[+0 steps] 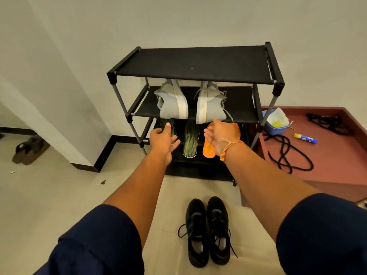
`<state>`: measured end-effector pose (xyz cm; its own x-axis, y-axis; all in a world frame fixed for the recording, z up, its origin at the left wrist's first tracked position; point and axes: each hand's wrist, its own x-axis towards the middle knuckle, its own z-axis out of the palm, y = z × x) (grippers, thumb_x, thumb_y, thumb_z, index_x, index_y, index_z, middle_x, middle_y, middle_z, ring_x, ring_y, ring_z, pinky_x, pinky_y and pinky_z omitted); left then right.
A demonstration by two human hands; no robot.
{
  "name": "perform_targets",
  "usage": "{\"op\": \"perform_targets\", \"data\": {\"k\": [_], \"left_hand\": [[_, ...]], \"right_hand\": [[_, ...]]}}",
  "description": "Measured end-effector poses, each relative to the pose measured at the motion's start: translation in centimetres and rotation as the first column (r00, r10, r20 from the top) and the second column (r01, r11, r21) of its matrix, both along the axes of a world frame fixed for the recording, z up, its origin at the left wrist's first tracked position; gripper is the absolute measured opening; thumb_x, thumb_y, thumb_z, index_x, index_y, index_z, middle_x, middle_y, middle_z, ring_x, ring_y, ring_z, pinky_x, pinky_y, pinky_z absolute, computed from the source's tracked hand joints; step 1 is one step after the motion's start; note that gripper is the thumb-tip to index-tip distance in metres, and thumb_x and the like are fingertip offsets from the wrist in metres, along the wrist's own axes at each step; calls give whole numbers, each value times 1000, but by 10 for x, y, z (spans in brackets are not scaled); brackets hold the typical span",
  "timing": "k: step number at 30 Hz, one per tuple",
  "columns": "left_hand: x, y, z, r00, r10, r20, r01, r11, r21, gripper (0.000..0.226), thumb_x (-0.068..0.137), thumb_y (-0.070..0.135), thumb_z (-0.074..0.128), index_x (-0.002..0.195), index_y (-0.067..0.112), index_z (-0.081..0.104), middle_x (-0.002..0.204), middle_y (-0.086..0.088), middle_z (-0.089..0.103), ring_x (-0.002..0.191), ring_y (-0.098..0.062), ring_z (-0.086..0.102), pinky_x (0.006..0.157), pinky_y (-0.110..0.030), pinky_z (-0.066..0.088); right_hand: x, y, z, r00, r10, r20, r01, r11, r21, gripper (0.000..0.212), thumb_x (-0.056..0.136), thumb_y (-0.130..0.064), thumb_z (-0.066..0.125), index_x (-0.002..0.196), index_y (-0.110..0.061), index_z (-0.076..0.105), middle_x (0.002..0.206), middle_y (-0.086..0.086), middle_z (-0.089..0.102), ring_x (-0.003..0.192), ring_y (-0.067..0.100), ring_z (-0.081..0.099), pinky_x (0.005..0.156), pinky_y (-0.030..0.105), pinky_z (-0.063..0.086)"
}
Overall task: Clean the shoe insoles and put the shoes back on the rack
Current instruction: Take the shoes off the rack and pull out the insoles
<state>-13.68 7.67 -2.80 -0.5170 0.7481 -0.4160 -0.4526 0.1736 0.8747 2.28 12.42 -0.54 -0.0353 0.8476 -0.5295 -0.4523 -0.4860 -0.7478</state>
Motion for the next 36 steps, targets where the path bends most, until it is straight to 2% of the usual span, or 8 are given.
{"op": "perform_targets", "data": {"k": [3, 7, 15, 19, 21, 28, 32, 36], "left_hand": [[-7, 26, 1, 1000, -12, -22, 13, 999, 36, 74, 97, 29, 68, 156, 29, 23, 141, -15, 50, 115, -29, 62, 87, -41, 61], [-16, 56, 1, 997, -51, -58, 53, 998, 31, 80, 97, 27, 68, 158, 36, 17, 151, -11, 42, 127, -37, 55, 93, -44, 58], [-29, 88, 1, 987, -68, -143, 65, 997, -32, 41, 97, 23, 69, 127, 20, 42, 129, -13, 55, 112, -30, 62, 89, -42, 59], [-28, 91, 10, 926, -4, -378, 4, 1000, -1, 24, 93, 15, 72, 91, 22, 49, 115, -12, 62, 106, -27, 65, 79, -36, 60], [-27, 85, 15, 841, 0, -541, 6, 1000, 10, 21, 92, 16, 72, 91, 22, 51, 111, -11, 63, 101, -25, 64, 84, -38, 59], [-10, 38, 19, 500, -54, -865, 148, 989, 23, 16, 95, 5, 61, 96, 18, 52, 94, -1, 61, 82, -11, 55, 64, -15, 41], [-5, 15, 3, 305, -142, -942, 220, 973, -75, 22, 93, 1, 60, 90, 20, 52, 89, -2, 61, 79, -11, 57, 62, -13, 39], [-5, 5, -4, 263, -186, -947, 207, 969, -133, 21, 91, 2, 65, 91, 19, 53, 93, 0, 61, 87, -17, 60, 70, -23, 41]], "right_hand": [[6, 29, -2, 999, -22, 35, 22, 1000, -5, 37, 98, -28, 58, 131, -12, 50, 125, 10, 59, 106, 28, 66, 71, 32, 59], [6, 55, -16, 981, 12, 194, -26, 997, 70, 55, 93, -36, 65, 139, -31, 34, 119, 5, 54, 101, 25, 66, 73, 35, 61], [6, 78, -33, 905, -55, 422, -52, 970, 239, 26, 87, -29, 75, 102, -18, 56, 105, 8, 65, 86, 26, 71, 72, 38, 63], [8, 76, -26, 682, -210, 700, -144, 900, 411, 34, 81, -33, 80, 104, -14, 65, 101, 2, 66, 92, 21, 65, 85, 41, 58], [8, 70, -20, 595, -242, 766, -211, 873, 440, 35, 82, -34, 78, 108, -15, 66, 108, 3, 64, 98, 22, 62, 88, 42, 56], [5, 32, -11, 137, -363, 922, -599, 711, 369, 31, 88, -29, 66, 119, -26, 61, 125, -3, 56, 98, 28, 60, 75, 34, 45], [7, 19, -16, 29, -374, 927, -646, 700, 303, 31, 91, -24, 63, 121, -26, 58, 131, -5, 53, 96, 32, 57, 67, 30, 32], [9, 15, -16, -40, -375, 926, -690, 680, 246, 34, 92, -27, 64, 126, -26, 58, 132, -4, 52, 96, 31, 59, 68, 29, 31]]}}
